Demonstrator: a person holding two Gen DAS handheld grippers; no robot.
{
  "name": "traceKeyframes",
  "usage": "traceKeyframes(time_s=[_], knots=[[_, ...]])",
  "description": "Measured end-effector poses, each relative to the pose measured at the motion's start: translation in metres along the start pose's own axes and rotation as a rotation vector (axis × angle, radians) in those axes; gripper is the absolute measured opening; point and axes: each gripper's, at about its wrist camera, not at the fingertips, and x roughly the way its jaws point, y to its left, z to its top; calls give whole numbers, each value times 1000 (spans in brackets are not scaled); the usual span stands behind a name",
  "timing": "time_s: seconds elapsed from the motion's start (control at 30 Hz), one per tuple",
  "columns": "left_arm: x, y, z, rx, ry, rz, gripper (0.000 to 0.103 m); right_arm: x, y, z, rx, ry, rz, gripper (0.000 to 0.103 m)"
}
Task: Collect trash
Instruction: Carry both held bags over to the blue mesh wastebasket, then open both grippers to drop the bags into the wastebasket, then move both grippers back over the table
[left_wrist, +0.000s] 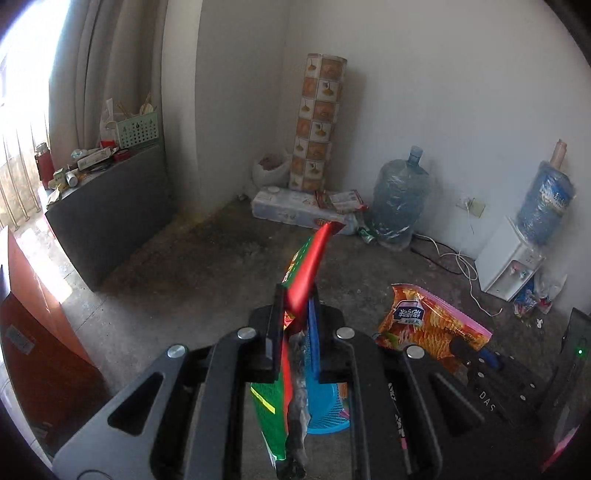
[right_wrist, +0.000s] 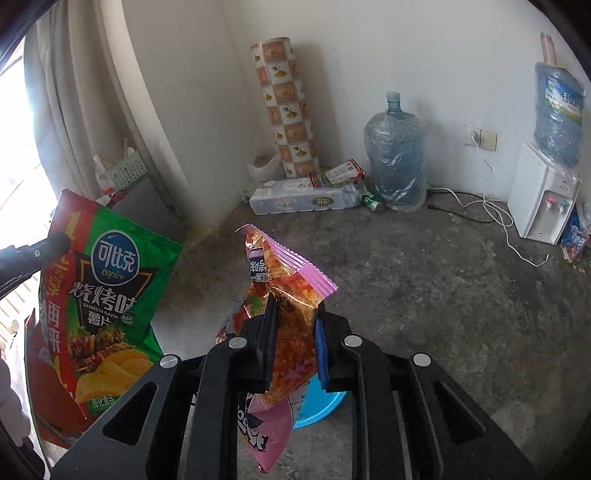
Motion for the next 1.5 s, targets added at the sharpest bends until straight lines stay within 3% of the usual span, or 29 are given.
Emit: traceKeyframes(time_s=[0.2, 0.27, 0.3, 0.33, 0.43, 0.6, 0.8, 1.07, 1.23, 1.4, 1.5], knots=[[82, -9, -14, -30, 67, 40, 13, 74, -13, -3, 61, 33, -34, 21], [104, -6, -22, -29, 114, 75, 38, 98, -15, -9, 68, 69, -46, 34], [112, -5, -26, -33, 134, 88, 42, 109, -16, -13, 74, 90, -43, 46], [118, -1, -31, -42, 145, 92, 43, 115, -17, -17, 80, 109, -51, 49], [121, 12, -38, -93, 173, 61, 51, 125, -21, -30, 109, 142, -54, 49], [103, 23, -33, -102, 126, 58, 51, 114, -29, -40, 136, 154, -46, 49], [40, 22, -11, -51, 42, 23, 51, 65, -30, -34, 138, 93, -9, 49], [-92, 43, -3, -35, -38, -80, 52, -47, 2, -25, 41, -47, 71, 70], [-194, 77, -26, -23, -66, -108, 58, -125, 39, -32, -77, -144, 110, 94], [-311, 126, -81, -47, -151, -67, 64, -194, 75, -52, -194, -231, 159, 96], [-376, 162, -118, -84, -195, 35, 67, -218, 94, -68, -238, -224, 238, 96]])
